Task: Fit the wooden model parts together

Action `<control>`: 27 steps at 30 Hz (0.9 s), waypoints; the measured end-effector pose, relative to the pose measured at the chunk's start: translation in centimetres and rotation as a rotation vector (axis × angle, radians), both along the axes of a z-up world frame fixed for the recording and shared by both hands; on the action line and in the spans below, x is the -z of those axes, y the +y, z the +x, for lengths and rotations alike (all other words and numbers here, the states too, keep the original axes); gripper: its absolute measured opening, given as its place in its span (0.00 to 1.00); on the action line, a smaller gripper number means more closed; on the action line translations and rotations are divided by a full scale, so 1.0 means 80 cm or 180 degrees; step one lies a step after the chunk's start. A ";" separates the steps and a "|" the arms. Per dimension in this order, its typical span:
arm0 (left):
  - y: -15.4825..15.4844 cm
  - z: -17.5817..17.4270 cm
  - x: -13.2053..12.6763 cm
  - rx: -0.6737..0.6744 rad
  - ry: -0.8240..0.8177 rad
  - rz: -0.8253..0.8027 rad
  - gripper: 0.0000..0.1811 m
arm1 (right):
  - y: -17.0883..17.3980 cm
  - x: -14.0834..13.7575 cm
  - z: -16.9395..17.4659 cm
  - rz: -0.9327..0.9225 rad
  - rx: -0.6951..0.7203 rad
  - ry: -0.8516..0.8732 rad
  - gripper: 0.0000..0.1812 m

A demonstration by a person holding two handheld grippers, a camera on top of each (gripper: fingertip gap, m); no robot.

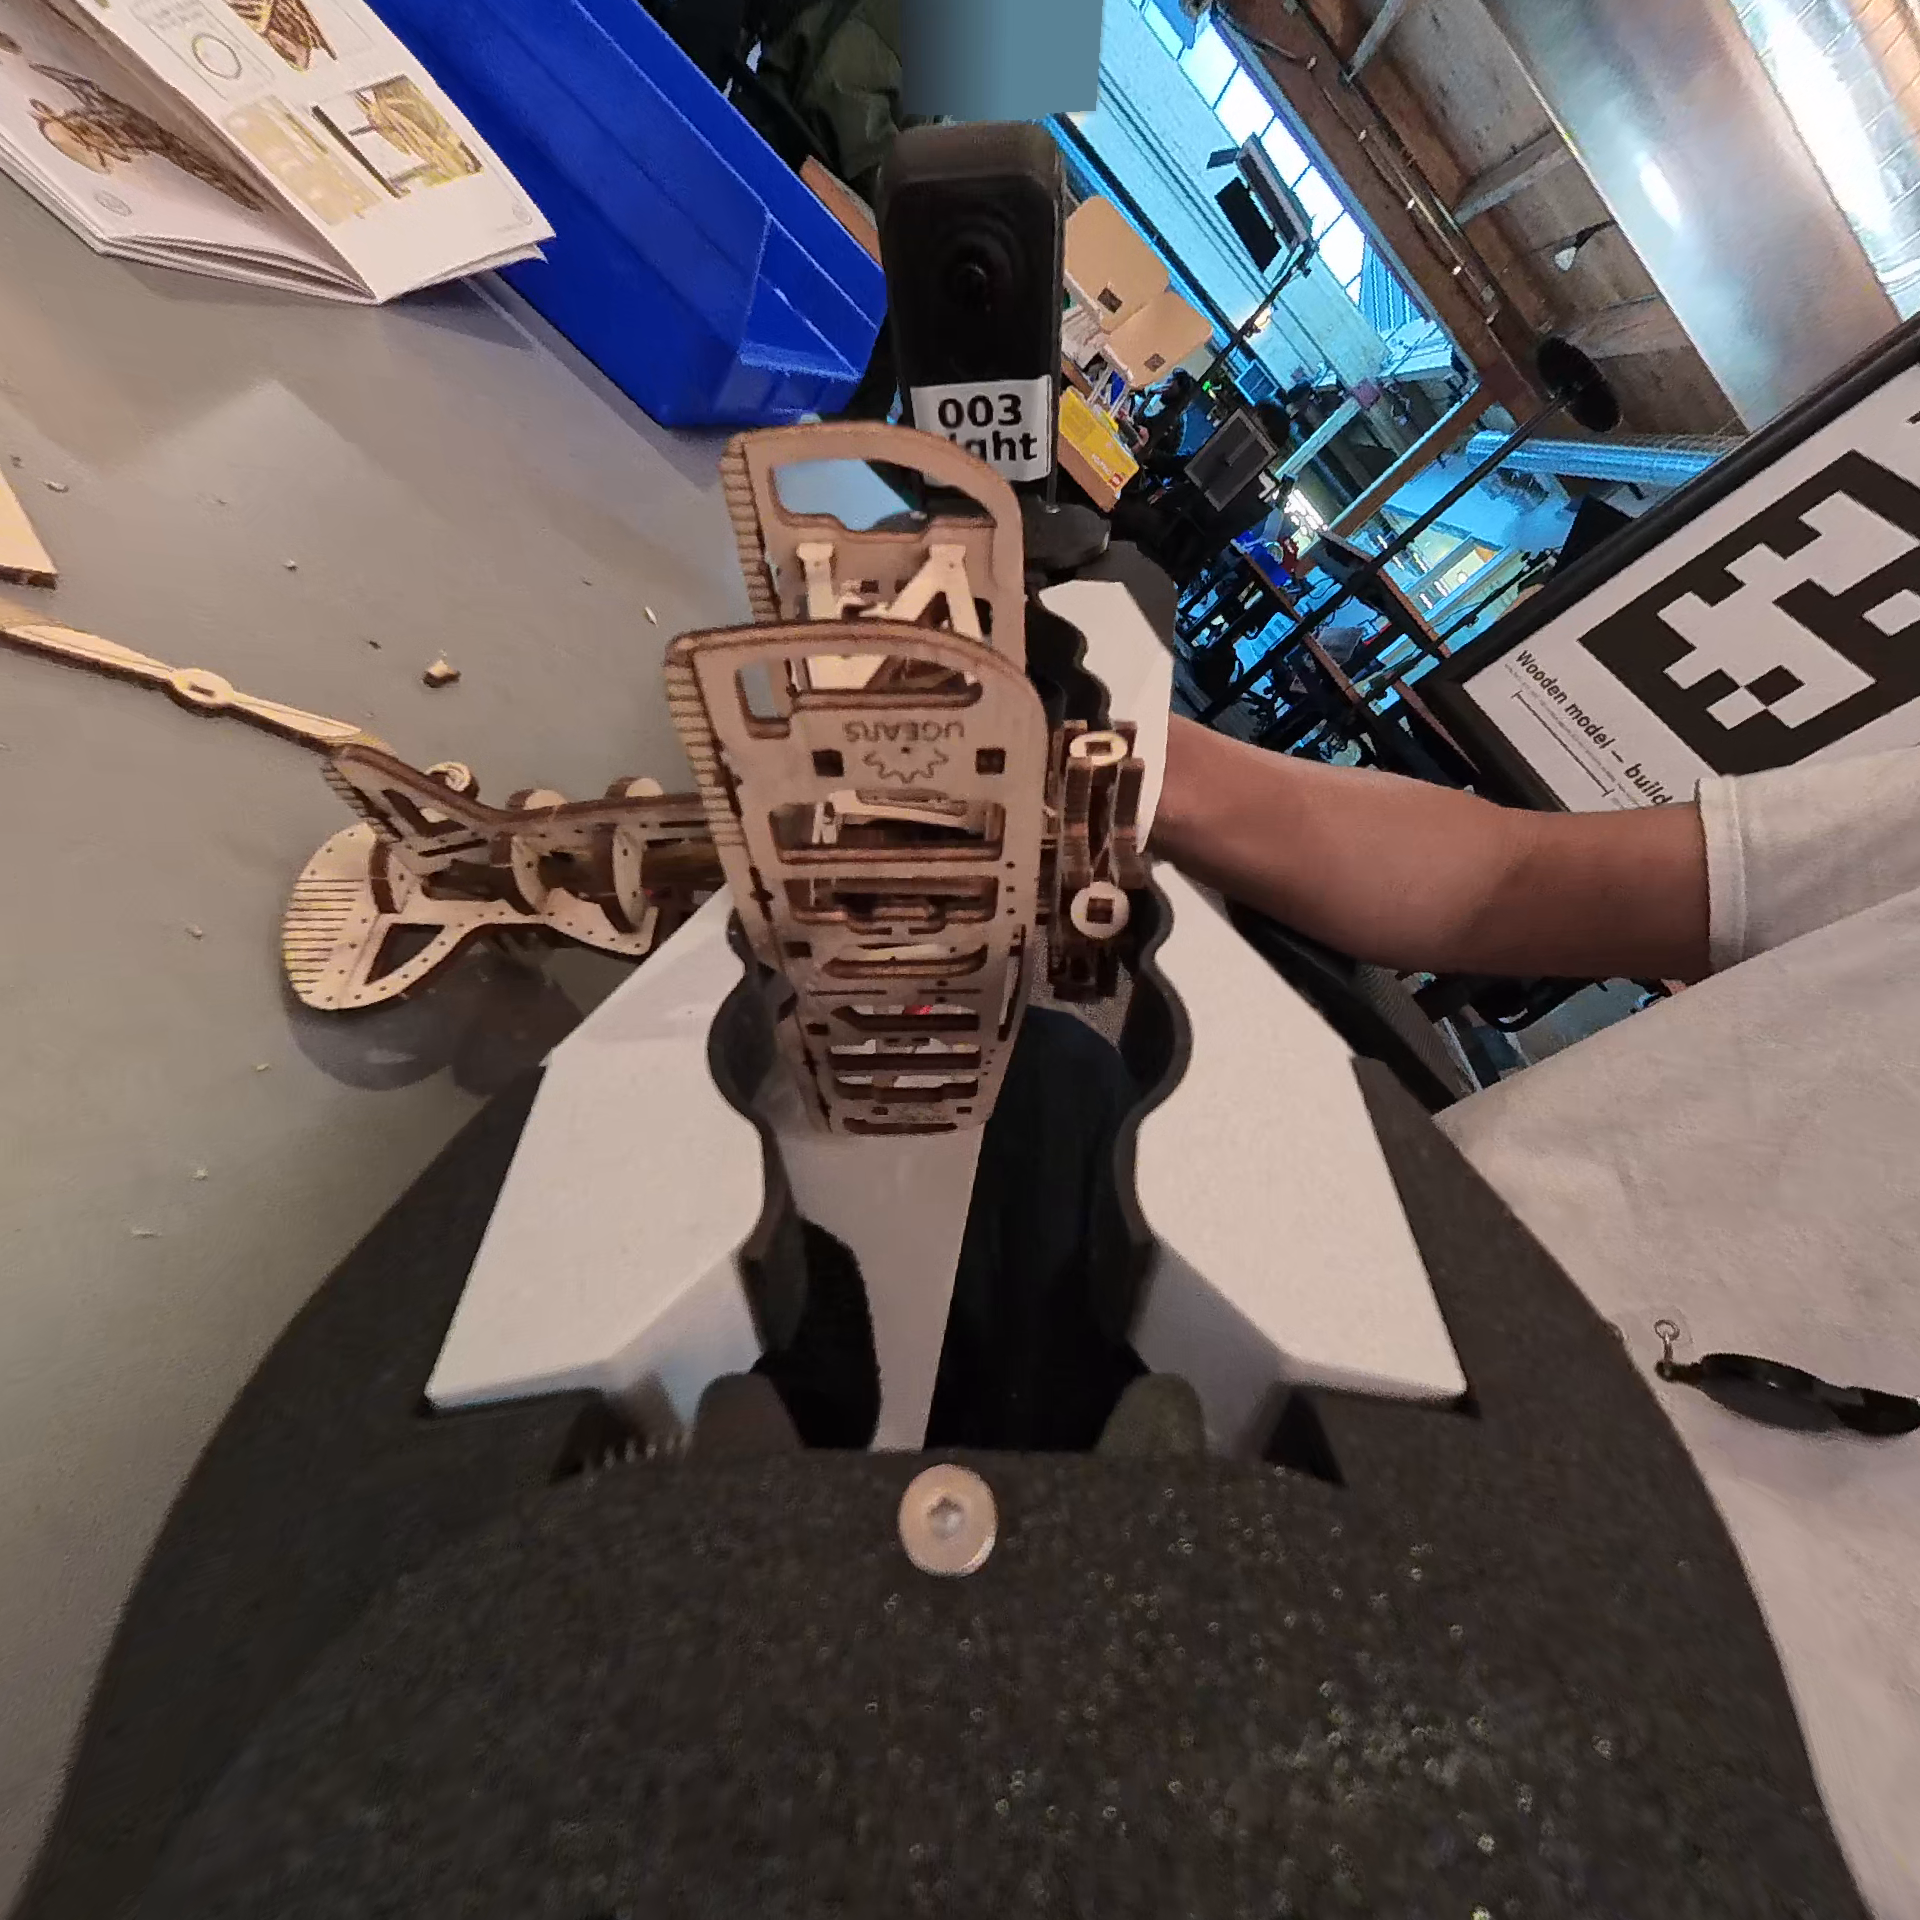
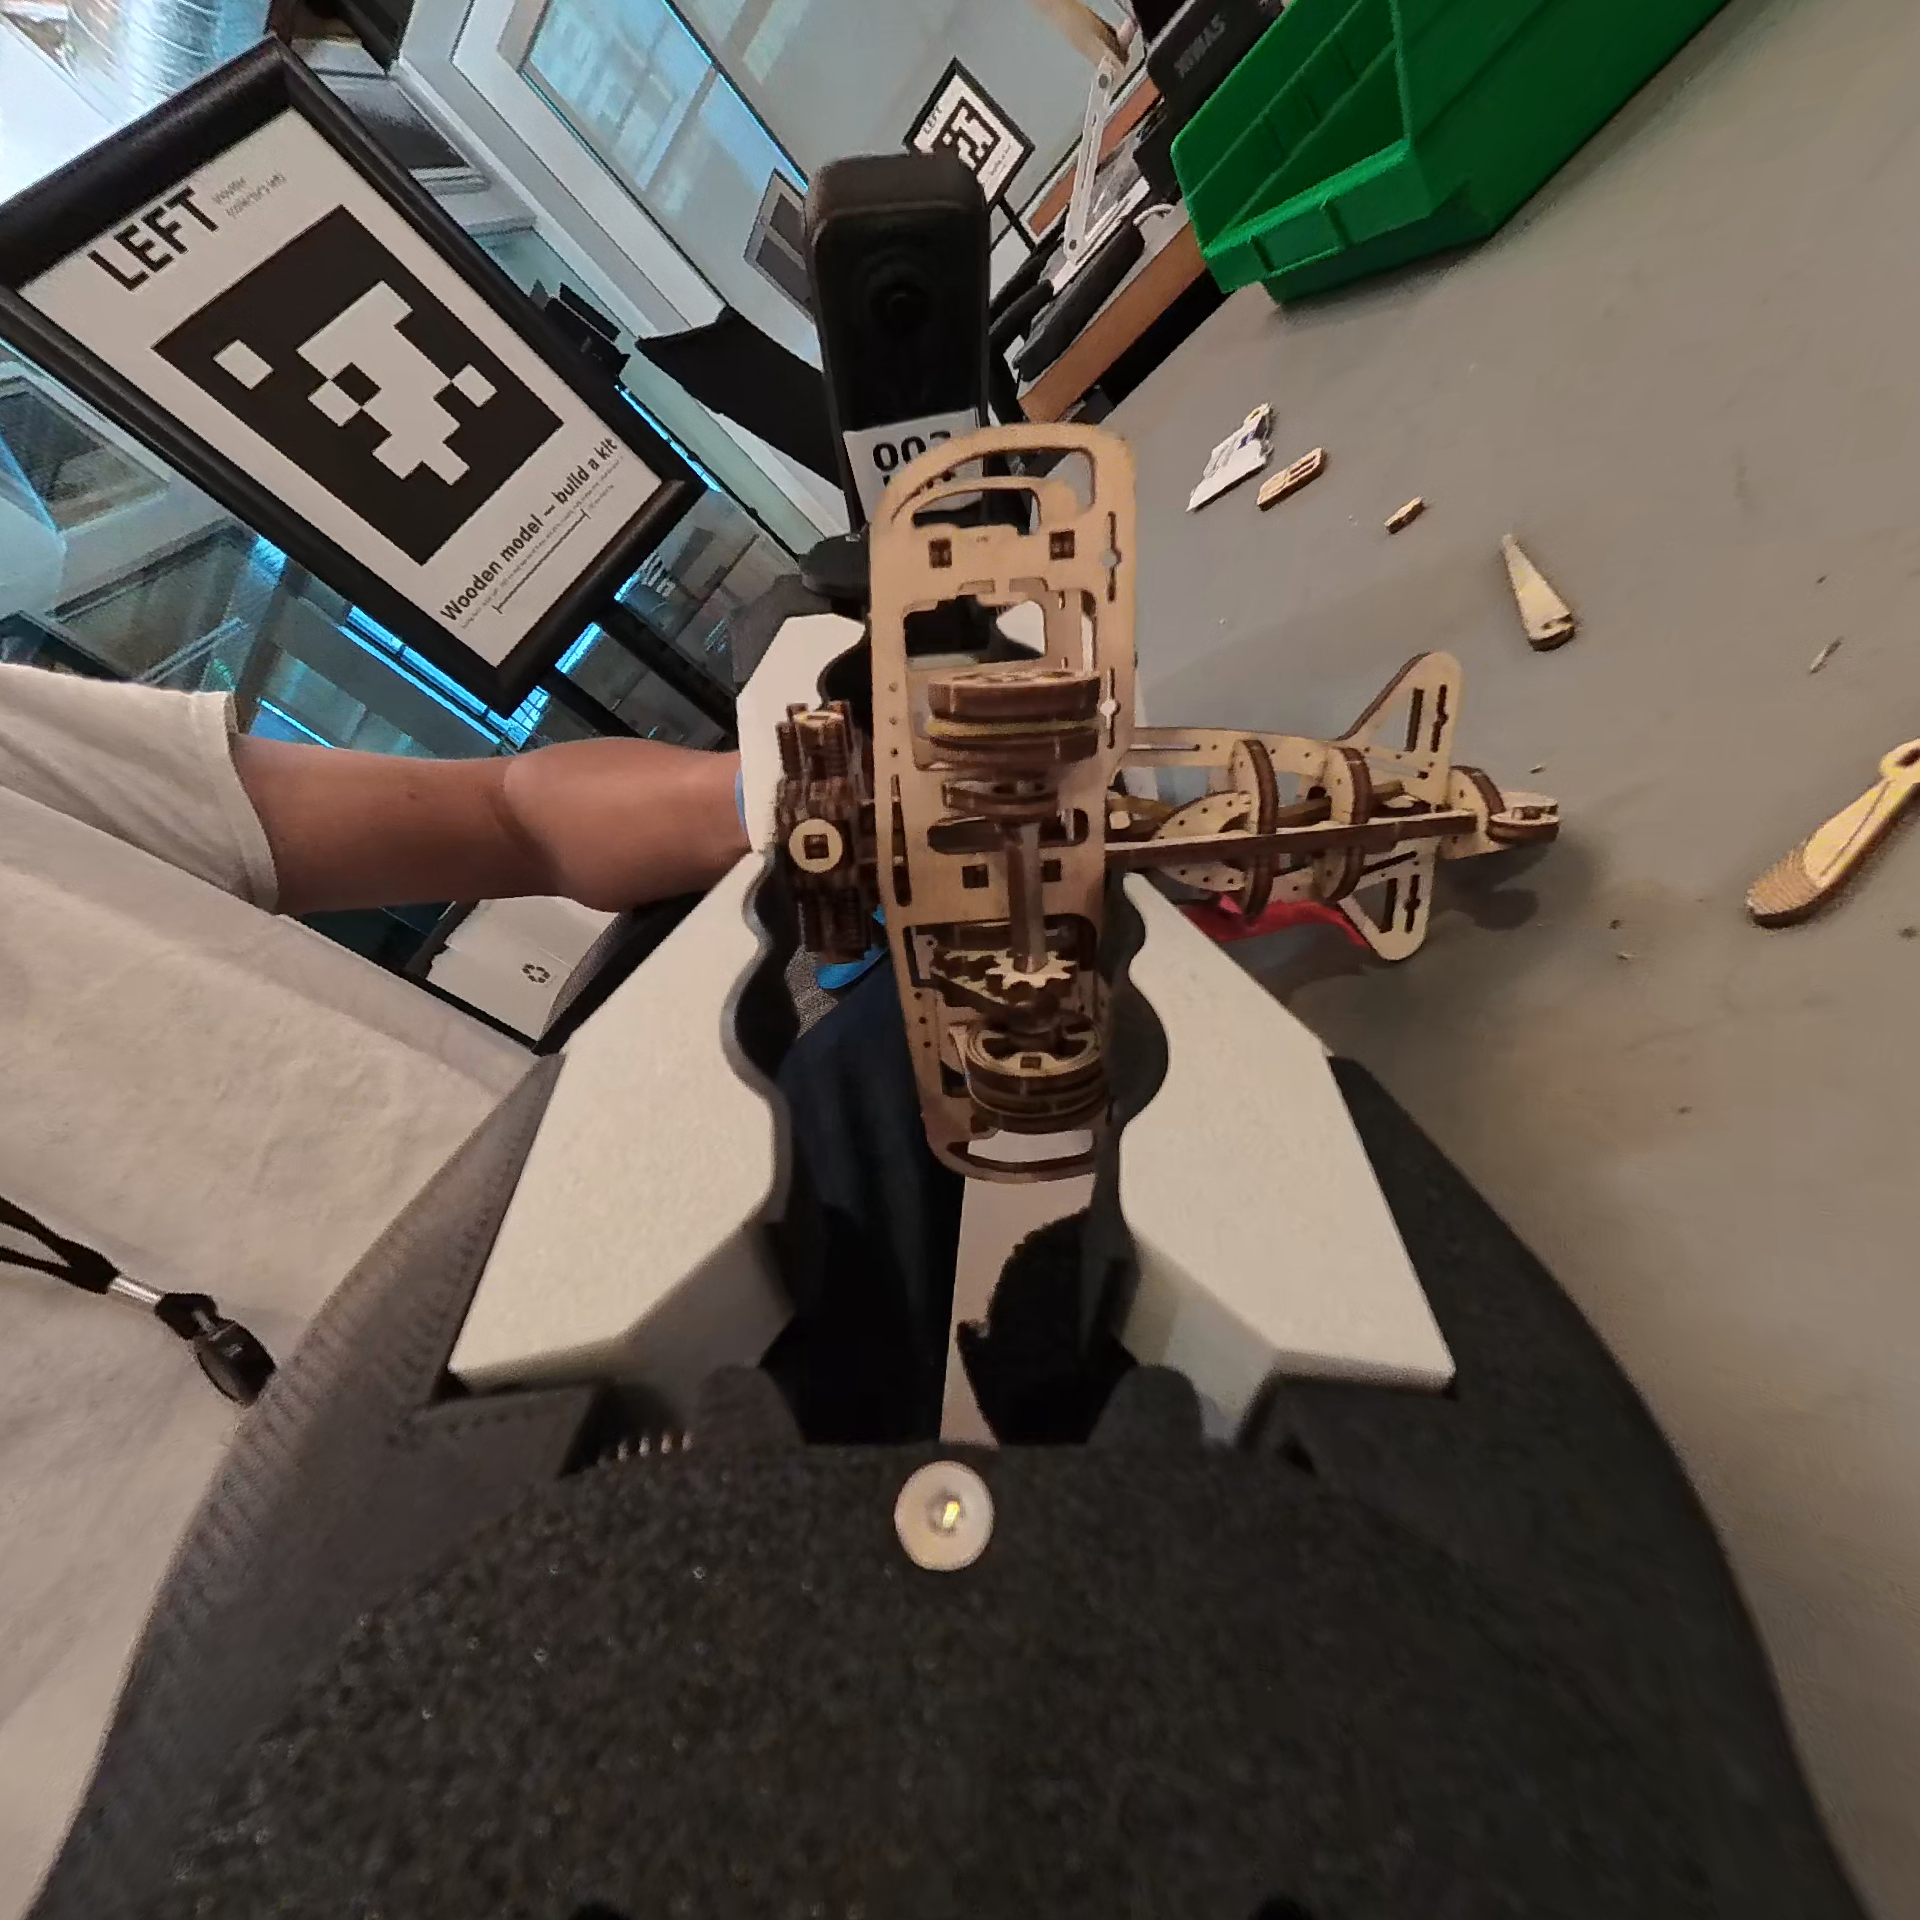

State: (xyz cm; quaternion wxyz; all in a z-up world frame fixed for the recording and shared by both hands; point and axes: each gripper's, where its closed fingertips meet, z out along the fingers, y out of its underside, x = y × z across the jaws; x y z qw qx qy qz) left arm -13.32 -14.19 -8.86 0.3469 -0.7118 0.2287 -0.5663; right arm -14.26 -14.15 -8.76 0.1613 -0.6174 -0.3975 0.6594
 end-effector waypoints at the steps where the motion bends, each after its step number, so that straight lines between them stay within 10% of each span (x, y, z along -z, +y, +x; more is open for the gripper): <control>1: 0.000 0.000 0.000 -0.0004 0.0002 0.0006 0.36 | 0.000 0.000 0.000 0.0003 0.0000 -0.0001 0.32; 27: 0.003 0.002 0.006 -0.0045 0.0143 0.0077 0.35 | 0.003 0.001 0.001 -0.0134 -0.0047 -0.0069 0.34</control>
